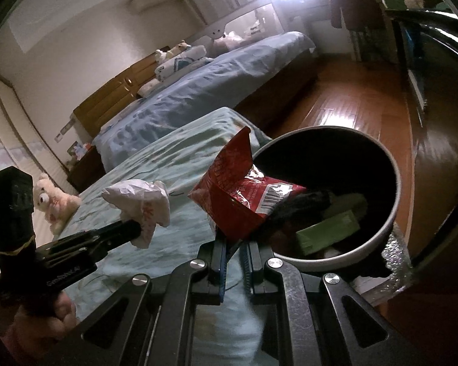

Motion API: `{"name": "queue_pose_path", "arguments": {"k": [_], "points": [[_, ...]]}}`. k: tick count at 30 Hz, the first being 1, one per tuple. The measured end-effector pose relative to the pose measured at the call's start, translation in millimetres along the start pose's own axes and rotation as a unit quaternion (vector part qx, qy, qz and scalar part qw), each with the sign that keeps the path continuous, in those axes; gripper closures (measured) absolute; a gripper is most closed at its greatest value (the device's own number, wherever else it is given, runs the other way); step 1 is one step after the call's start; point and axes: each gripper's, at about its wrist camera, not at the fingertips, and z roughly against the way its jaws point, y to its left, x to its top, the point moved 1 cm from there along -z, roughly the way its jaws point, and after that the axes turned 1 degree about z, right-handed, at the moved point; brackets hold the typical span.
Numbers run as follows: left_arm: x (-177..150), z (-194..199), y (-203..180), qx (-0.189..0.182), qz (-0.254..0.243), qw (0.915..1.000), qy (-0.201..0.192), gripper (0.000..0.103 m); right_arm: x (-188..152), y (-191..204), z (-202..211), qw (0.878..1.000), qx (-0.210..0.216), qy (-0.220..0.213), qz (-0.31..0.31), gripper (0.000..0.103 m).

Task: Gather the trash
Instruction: 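Carry the tissue and red wrapper over the black bin with both tools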

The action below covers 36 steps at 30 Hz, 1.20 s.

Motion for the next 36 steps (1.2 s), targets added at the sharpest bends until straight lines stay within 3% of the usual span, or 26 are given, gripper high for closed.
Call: {"name": "queue_pose_path", "arguments": {"k": [17, 36], "points": [[24, -42, -27, -0.027, -0.019, 0.9994, 0.013, 0.089, 19, -37, -1, 0.999, -0.044, 0.002, -0.001, 0.094], [39, -72, -47, -0.027, -0.023, 0.9991, 0.025, 0.088, 31, -57, -12, 0.998, -0.057, 0.015, -0.005, 0.094]]}}
